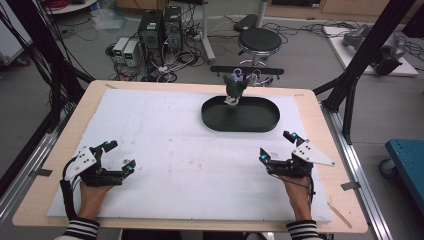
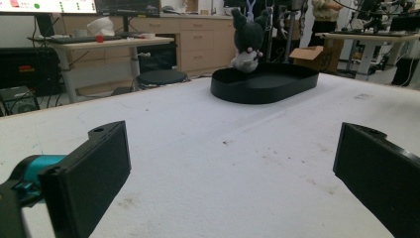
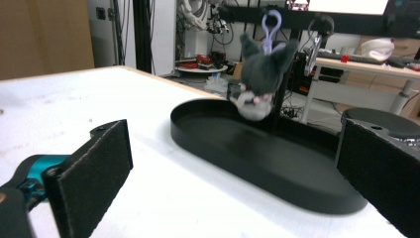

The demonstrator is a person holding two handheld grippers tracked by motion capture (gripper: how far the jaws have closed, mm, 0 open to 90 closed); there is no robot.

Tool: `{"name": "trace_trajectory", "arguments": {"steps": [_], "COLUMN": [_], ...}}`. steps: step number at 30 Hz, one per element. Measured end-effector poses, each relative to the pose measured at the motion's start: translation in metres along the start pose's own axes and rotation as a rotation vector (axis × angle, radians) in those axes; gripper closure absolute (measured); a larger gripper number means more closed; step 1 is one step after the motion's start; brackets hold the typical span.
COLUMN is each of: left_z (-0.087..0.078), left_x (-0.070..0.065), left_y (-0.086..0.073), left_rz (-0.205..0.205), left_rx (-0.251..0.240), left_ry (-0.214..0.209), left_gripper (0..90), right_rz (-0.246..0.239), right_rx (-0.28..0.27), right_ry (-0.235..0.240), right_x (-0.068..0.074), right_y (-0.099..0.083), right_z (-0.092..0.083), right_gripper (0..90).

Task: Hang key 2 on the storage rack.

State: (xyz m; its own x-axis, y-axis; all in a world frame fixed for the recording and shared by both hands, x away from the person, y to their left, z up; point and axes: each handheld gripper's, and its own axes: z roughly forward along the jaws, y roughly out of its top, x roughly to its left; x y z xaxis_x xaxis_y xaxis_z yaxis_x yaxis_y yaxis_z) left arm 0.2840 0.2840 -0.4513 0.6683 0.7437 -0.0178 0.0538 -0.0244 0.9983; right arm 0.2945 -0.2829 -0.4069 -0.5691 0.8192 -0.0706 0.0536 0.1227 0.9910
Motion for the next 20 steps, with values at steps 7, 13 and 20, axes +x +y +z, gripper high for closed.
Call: {"name": "trace_trajectory", "arguments": {"steps": [7,13,20], "left_z": [0.0,0.0,0.0], "left_x": [0.0,0.0,0.0], "left_y": [0.0,0.0,0.0], "left_rz": [0.001,0.002,0.005], "left_rx": [0.002,0.0,-0.003], "left_ry": [-0.001,-0.001,0.002], "left_gripper": [1.7,1.7,1.7], "right_rz": [-0.057,-0.02,-0.021], "right_rx": [-0.026,-0.022,-0.011], "right_ry": [-0.01,0.0,-0.014], "right_x": [0.012,0.014,0.016], "right_y": [-0.024,-0.04,-0.043], "right_z": [0.0,0.003,0.003], "right_gripper": [0.5,0.5,0.5]}}
